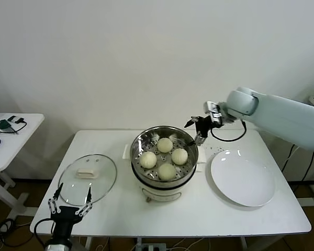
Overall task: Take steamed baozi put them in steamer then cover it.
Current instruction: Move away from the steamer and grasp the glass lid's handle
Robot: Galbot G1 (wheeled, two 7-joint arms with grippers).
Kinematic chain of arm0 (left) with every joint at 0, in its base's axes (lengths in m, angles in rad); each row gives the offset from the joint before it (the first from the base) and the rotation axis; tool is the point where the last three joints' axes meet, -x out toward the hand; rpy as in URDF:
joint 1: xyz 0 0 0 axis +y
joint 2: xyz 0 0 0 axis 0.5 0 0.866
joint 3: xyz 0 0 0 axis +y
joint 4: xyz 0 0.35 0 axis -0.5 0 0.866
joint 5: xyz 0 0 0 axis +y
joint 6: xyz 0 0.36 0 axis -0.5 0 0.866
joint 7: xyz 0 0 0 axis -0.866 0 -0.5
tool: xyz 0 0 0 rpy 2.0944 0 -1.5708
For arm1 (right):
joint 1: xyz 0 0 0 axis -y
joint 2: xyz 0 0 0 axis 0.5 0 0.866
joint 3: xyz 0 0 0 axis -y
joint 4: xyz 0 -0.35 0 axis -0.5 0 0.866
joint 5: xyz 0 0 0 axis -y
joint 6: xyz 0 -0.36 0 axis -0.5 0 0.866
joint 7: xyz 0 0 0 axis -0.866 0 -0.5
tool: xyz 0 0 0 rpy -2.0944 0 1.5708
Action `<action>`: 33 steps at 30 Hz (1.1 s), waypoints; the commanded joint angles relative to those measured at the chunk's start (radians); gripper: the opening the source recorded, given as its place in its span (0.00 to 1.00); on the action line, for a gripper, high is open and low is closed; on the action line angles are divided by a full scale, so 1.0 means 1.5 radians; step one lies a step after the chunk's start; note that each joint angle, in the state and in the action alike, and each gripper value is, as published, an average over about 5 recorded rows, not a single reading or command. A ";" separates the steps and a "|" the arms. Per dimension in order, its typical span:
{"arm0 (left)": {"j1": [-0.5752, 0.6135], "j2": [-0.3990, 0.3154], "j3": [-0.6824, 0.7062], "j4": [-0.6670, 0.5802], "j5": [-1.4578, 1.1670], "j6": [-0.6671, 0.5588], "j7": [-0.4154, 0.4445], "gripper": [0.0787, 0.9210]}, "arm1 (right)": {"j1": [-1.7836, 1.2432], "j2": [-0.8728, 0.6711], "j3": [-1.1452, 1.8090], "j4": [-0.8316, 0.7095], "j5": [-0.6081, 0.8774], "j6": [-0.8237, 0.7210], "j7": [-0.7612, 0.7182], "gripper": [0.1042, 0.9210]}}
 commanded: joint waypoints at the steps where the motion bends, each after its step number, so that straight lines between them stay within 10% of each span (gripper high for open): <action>1: -0.003 -0.003 0.002 -0.008 0.054 -0.007 -0.005 0.88 | -0.426 -0.179 0.416 0.104 0.049 0.195 0.222 0.88; 16: -0.013 -0.004 0.006 -0.014 0.303 0.011 -0.012 0.88 | -1.014 0.044 1.054 0.171 -0.047 0.205 0.312 0.88; 33: -0.171 0.073 0.032 0.190 0.865 0.023 0.009 0.88 | -1.190 0.194 1.223 0.210 -0.093 0.157 0.344 0.88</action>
